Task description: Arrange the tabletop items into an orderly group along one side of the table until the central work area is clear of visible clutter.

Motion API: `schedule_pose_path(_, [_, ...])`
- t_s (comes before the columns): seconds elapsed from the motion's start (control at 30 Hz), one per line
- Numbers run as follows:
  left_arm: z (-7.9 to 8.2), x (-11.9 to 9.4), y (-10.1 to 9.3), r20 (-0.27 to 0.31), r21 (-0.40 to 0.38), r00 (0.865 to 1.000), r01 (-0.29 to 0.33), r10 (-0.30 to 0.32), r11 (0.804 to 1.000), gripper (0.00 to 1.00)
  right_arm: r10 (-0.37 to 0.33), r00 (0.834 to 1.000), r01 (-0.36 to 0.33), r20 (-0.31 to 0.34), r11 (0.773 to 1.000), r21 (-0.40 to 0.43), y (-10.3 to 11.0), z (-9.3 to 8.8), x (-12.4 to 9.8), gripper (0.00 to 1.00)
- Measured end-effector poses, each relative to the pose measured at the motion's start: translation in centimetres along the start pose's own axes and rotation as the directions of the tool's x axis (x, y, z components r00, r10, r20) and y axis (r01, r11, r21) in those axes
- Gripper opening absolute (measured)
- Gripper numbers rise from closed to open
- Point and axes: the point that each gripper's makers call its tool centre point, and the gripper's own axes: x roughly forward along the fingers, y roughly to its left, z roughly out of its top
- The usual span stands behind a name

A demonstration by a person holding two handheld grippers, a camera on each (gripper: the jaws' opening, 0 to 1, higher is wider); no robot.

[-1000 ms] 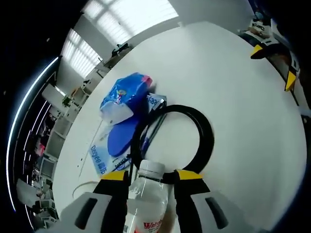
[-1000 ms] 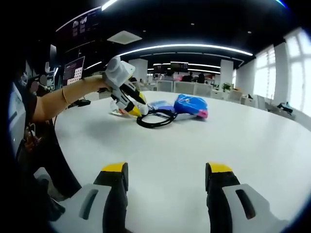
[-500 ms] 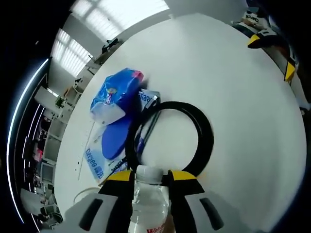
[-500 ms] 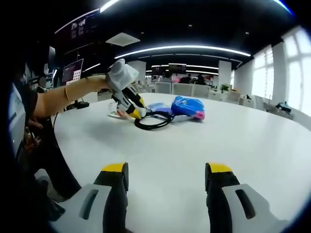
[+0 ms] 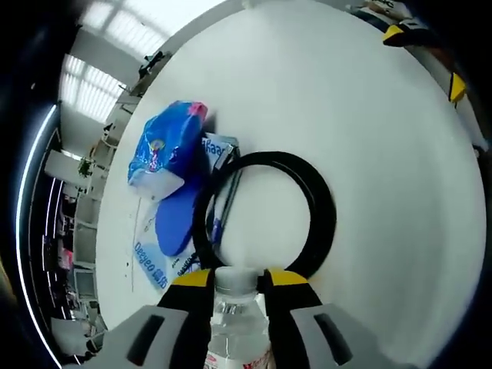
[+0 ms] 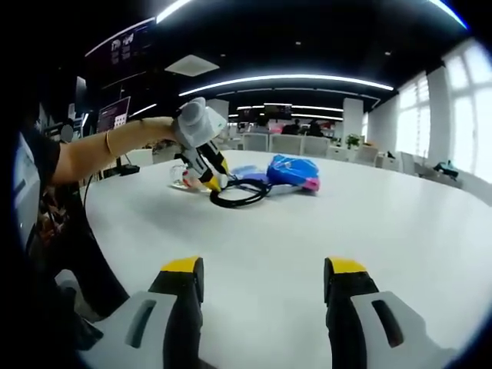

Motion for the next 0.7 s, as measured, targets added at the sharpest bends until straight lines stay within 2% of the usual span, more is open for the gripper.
schedule_pose_path(0.13, [-0.2,-0.3,0.1,-0.044,0.033,0.999,0.014,-0.012,0.999,0.22,-0.003,1.000,0.003,0.002,1.000,0.005,-0.1,-0.1,-0.1,0.60])
schedule_pose_path(0.23, [-1.3,-0.5,0.1,-0.122,0.082,0.992,0.025,-0.015,0.996,0.22,-0.005,1.000,0.005,0.007,1.000,0.008,-0.3,0.0,-0.2,0.60])
schedule_pose_path(0.27, [-1.4,-0.4,0.1,-0.127,0.095,0.992,0.020,-0.008,0.995,0.22,-0.006,1.000,0.006,0.009,1.000,0.008,-0.3,0.0,-0.2,0.60])
schedule_pose_path(0.53, [-1.5,-0.5,0.2,-0.127,0.053,0.992,0.029,-0.022,0.998,0.22,-0.002,1.000,0.002,0.008,1.000,0.014,-0.1,-0.2,-0.3,0.60])
schedule_pose_path(0.7, [-1.5,-0.5,0.2,-0.154,0.044,0.987,0.052,-0.045,0.998,0.22,-0.007,1.000,0.007,0.011,1.000,0.024,-0.4,-0.3,-0.5,0.60])
